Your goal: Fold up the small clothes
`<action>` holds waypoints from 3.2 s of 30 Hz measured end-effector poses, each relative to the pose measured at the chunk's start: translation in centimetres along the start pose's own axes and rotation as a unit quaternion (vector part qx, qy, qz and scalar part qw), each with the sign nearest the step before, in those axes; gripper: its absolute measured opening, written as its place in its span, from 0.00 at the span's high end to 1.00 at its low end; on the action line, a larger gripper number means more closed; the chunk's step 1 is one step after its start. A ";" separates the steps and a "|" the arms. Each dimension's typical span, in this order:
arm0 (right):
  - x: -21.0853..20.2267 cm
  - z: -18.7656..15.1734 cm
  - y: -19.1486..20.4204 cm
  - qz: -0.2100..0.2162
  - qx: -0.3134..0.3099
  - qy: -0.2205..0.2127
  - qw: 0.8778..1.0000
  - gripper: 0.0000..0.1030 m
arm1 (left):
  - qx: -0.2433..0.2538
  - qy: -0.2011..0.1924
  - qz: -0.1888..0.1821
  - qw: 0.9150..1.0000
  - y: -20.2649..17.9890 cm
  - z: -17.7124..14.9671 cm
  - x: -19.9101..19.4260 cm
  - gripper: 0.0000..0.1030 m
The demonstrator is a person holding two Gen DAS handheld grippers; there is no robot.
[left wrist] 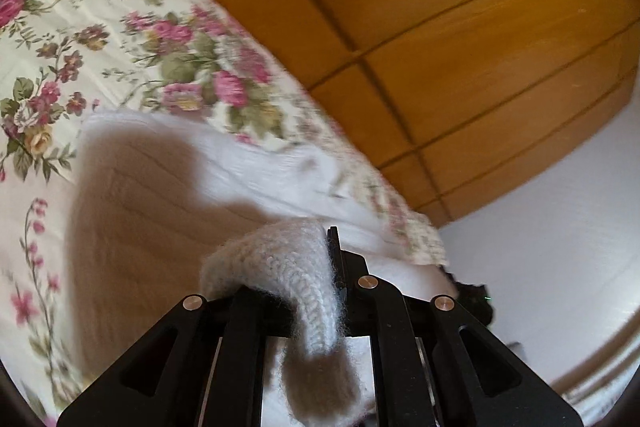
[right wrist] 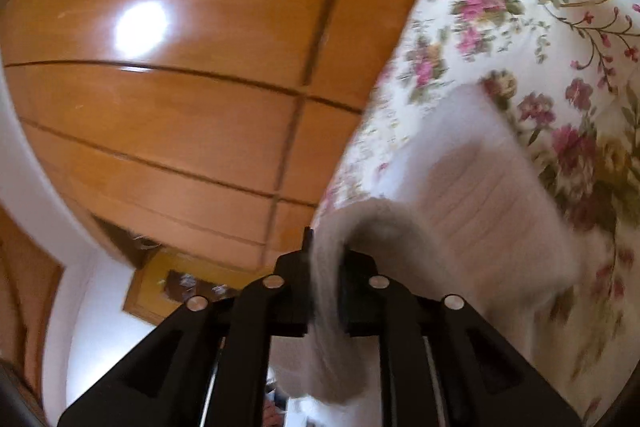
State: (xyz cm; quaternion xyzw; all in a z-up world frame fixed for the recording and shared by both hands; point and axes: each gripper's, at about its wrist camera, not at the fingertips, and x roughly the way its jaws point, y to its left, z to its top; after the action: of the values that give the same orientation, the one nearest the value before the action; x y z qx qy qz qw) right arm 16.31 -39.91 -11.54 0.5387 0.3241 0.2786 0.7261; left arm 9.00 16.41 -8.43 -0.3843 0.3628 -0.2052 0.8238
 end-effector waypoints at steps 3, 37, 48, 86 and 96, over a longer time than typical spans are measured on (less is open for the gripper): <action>0.5 1.1 -1.5 -0.035 0.011 -0.038 0.999 0.43 | -0.013 -0.002 0.036 0.999 1.3 0.5 1.0 0.71; 6.7 -2.1 1.7 -0.419 -0.334 -0.013 0.844 0.89 | 0.171 -0.076 0.292 0.938 -0.1 -1.4 1.6 0.75; 9.7 -5.1 6.9 -0.333 -0.385 0.061 0.859 0.44 | 0.208 -0.067 0.240 0.946 -6.6 -1.4 2.8 0.37; 8.6 -5.3 6.3 -0.332 -0.389 -0.052 0.858 0.80 | 0.150 -0.123 0.242 0.951 -1.9 -5.2 -1.6 0.42; 10.3 -6.0 2.2 -0.362 -0.400 0.019 0.842 0.90 | 0.168 -0.093 0.279 0.941 -1.3 -7.7 -1.5 0.65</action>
State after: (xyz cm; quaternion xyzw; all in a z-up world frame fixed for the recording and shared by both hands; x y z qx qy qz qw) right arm 18.11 -28.02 -12.46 0.0403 0.3701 0.1118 0.9214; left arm 2.13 12.76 -10.21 -0.1409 0.3369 0.0112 0.9309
